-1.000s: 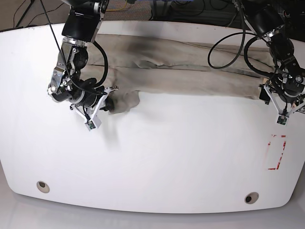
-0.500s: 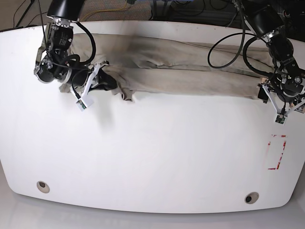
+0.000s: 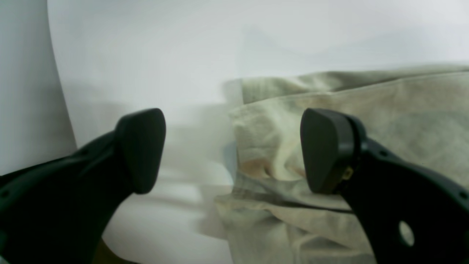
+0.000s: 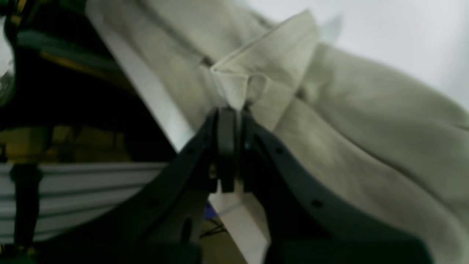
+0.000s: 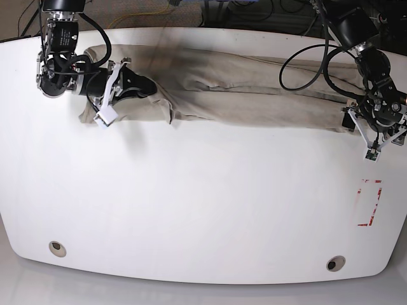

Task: Layout the t-shirt on the table in an organized manner, then fold the t-shirt properly
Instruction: 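Push the sleeve fabric inward with the right gripper, tucking it under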

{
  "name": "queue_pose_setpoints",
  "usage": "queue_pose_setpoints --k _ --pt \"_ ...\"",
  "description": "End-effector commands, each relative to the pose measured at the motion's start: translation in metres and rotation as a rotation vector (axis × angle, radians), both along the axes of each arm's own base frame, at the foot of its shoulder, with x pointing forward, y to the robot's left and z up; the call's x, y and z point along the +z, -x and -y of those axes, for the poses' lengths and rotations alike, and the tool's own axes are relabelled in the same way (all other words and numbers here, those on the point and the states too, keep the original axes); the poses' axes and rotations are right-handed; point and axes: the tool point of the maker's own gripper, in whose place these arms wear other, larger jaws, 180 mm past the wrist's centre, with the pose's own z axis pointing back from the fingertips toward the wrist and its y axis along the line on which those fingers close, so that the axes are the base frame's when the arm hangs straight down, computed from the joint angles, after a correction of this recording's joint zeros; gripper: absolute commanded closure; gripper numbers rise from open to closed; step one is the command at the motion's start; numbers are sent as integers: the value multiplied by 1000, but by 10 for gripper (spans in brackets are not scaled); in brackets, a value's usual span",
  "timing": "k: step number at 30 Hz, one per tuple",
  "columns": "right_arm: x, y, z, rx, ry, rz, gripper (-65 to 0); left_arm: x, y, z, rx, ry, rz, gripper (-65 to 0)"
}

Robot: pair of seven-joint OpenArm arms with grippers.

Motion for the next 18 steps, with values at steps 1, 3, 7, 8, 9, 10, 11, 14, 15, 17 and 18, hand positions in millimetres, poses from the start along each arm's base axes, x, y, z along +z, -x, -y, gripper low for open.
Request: queue_pose_setpoints --k 1,3,7,8,9,10,11,14,15,17,18 --pt "9 2 -3 21 -24 19 -13 14 -9 -4 -4 -18 44 -549" --pt "7 7 -6 34 -27 6 -13 14 -9 -4 -4 -18 44 -549" --pt "4 11 -10 51 -27 -7 -14 15 -9 -4 -5 -20 47 -549" --pt "3 12 -11 54 -27 -10 -17 15 -9 -4 -5 -21 48 -549" --pt "3 12 -12 58 -27 -11 -24 15 -9 -4 -5 -21 48 -549" --pt "3 13 -13 63 -28 -11 -46 15 -9 -4 -5 -21 48 -549" --pt "3 13 -14 66 -28 -13 -73 15 -9 -4 -5 -21 48 -547" --pt "1 17 -14 81 -19 -24 -217 15 -9 -4 -5 -21 48 -547" --pt "-1 19 -14 88 -11 -30 -304 15 -9 -4 -5 -21 48 -547" --pt "-2 20 -13 93 -5 -35 -406 15 -9 -4 -5 -21 48 -547" --pt "-2 20 -13 95 -4 -36 -455 15 -9 -4 -5 -21 48 -547"
